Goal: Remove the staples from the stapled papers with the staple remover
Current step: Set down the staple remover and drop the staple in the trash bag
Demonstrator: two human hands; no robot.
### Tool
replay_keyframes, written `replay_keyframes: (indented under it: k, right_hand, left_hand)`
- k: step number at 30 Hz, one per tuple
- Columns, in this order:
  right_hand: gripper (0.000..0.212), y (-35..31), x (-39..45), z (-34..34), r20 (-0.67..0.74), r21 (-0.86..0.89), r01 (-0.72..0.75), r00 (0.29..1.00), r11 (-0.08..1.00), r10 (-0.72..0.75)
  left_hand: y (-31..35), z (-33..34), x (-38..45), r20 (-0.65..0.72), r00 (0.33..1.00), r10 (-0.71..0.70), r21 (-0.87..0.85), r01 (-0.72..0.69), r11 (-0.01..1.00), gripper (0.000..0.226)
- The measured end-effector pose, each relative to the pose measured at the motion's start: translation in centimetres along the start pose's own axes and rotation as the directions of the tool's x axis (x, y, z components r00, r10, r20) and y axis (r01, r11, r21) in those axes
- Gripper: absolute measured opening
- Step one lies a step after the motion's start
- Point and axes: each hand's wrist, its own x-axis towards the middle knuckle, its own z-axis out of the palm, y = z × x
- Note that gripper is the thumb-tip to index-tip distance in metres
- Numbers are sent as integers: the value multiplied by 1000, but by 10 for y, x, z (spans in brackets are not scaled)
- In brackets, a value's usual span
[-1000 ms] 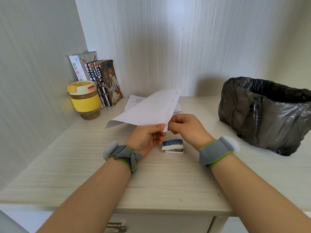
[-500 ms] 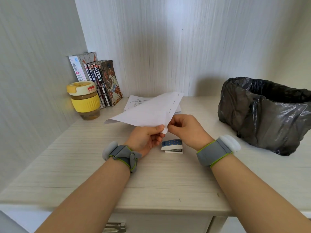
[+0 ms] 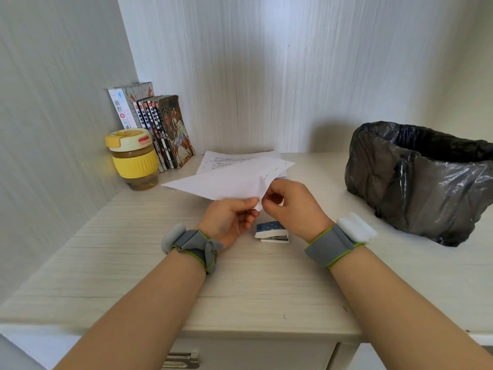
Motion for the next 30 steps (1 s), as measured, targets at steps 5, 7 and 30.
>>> replay_keyframes:
  k: [5, 7, 30]
  right_hand:
    - [26, 2, -1, 2, -57, 43, -24, 998, 999, 26]
    - [32, 4, -1, 1, -54, 149, -83, 994, 985, 92]
    - [19, 4, -1, -1, -13, 127, -124, 992, 984, 126]
  left_hand:
    - [-1, 1, 0, 23, 999, 35, 7, -35, 999, 21]
    - [-2, 1, 0, 40, 997, 65, 23, -66, 998, 19]
    - [-3, 0, 1, 8, 999, 47, 81, -47, 996, 20]
